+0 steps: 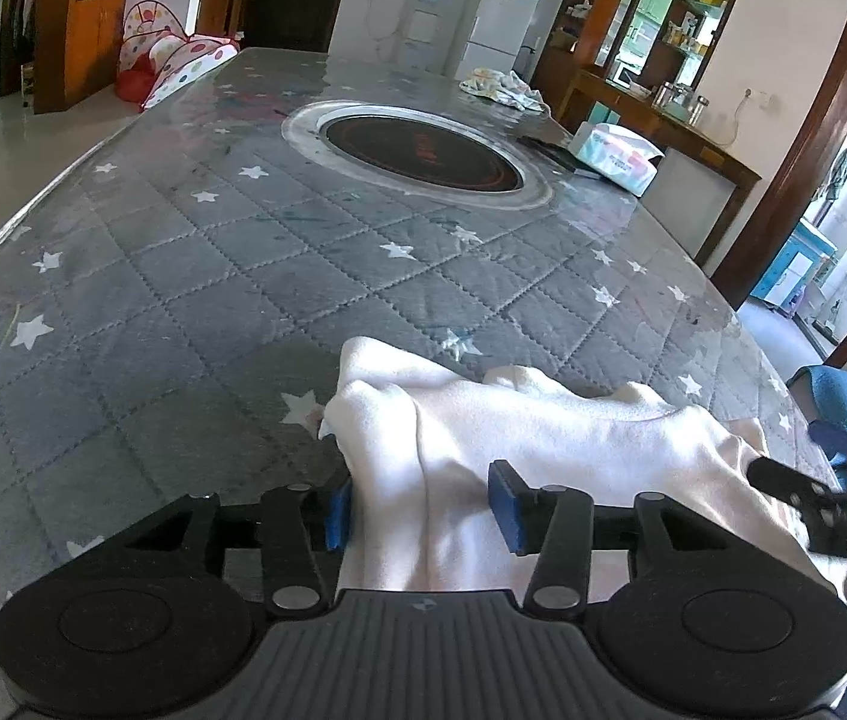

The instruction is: Fold clothes

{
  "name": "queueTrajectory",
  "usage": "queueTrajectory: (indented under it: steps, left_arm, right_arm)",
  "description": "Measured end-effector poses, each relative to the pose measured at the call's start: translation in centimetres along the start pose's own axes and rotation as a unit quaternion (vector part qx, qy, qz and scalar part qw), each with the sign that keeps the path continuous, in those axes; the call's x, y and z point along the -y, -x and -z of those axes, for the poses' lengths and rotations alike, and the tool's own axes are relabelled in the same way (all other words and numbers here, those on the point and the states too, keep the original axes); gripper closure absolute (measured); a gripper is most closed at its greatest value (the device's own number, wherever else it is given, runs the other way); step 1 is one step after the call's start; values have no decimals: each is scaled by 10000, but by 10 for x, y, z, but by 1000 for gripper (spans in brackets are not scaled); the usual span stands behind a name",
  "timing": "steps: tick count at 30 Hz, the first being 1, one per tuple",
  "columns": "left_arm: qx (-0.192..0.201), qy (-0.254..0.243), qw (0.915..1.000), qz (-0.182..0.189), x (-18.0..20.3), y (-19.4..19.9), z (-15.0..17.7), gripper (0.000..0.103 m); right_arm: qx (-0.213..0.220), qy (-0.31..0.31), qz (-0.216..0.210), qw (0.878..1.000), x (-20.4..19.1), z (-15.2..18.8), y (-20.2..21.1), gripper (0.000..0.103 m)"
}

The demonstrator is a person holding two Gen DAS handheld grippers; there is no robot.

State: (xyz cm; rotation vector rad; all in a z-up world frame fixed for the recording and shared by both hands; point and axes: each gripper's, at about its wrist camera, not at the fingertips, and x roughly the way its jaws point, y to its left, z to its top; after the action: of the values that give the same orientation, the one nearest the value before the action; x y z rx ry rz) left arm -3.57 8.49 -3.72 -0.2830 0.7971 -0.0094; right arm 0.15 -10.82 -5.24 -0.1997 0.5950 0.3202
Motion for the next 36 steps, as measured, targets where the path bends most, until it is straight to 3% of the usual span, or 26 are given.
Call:
queueTrajectory:
  steps: [4,7,9,12,17,24,29,36]
  left_arm:
    - [17,-15,10000,-13,1,0,1,52]
    - [25,7,10000,-6,0,0,1,52]
    - [31,6,10000,-15,0,0,1,52]
    - [38,-38,10000,-49,2,0,2,52]
    - [52,-51,9999,-73,3,0,3,52]
    - [77,-82,9999,-79,2,0,3,53]
    - [82,-138,9998,-79,3,0,4,53]
    - [-38,-50,10000,-25,4,3,2,54]
  right_arm:
    - [171,718,-68,9972,-20,9,20,0]
    - [176,1321,387,9903,-27,25,22,0]
    - [318,1432,471,9881,-23,33,27,0]
    - [336,1356,580,9885,-20,29,32,0]
    - [501,1222,308,9908,-22,0,31,0]
    - [176,1454,86,9892,-48,-38,-27,0]
    - [-249,1502,98,9883,-53,-37,-59,0]
    - [-162,861,-23,9962,-27,-32,-19,0]
